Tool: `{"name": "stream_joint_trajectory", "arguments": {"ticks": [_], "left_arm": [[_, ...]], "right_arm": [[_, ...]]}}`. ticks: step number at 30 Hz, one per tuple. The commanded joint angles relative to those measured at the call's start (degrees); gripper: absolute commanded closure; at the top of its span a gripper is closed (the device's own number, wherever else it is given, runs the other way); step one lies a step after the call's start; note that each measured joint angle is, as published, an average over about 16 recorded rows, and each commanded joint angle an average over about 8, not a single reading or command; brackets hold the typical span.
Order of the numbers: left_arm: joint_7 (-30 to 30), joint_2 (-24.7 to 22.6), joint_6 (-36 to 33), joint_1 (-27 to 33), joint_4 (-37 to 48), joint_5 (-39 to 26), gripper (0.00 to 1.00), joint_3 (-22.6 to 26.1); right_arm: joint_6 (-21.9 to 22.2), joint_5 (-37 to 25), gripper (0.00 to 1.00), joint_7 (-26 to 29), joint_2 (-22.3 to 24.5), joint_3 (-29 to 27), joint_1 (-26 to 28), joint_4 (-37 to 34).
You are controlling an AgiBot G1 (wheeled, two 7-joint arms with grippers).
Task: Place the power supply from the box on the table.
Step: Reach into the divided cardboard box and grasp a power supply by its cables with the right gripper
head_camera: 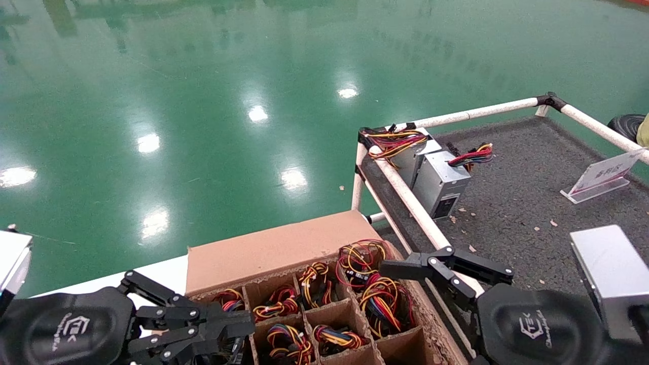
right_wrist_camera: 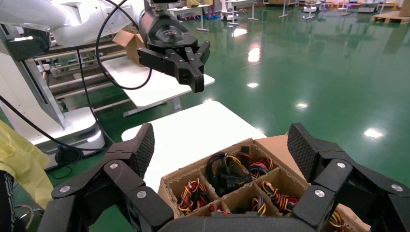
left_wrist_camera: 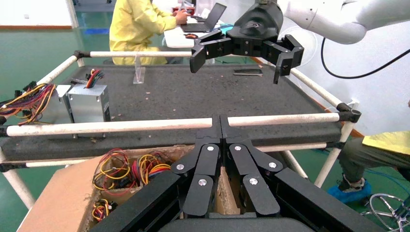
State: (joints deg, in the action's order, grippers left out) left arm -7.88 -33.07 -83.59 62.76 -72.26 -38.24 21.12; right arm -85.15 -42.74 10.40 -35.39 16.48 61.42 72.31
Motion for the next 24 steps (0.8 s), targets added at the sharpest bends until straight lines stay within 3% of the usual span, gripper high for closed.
{"name": "stream_joint_trajectory", "arguments": {"ticks": [1, 10, 24], "left_arm": [[0.0, 0.0, 0.0, 0.0, 0.0, 0.0, 0.0, 0.0], [0.0, 0.0, 0.0, 0.0, 0.0, 0.0, 0.0, 0.0], [0.0, 0.0, 0.0, 0.0, 0.0, 0.0, 0.0, 0.0]], "right_arm": [[0.0, 0.1, 0.0, 0.1, 0.1, 0.0, -0.1, 0.1], [1.3, -7.3, 0.0, -2.8, -2.3, 3.2, 0.7, -7.8], [0.8, -20.4, 0.0, -6.6, -5.4, 8.8, 8.9, -19.7]]}}
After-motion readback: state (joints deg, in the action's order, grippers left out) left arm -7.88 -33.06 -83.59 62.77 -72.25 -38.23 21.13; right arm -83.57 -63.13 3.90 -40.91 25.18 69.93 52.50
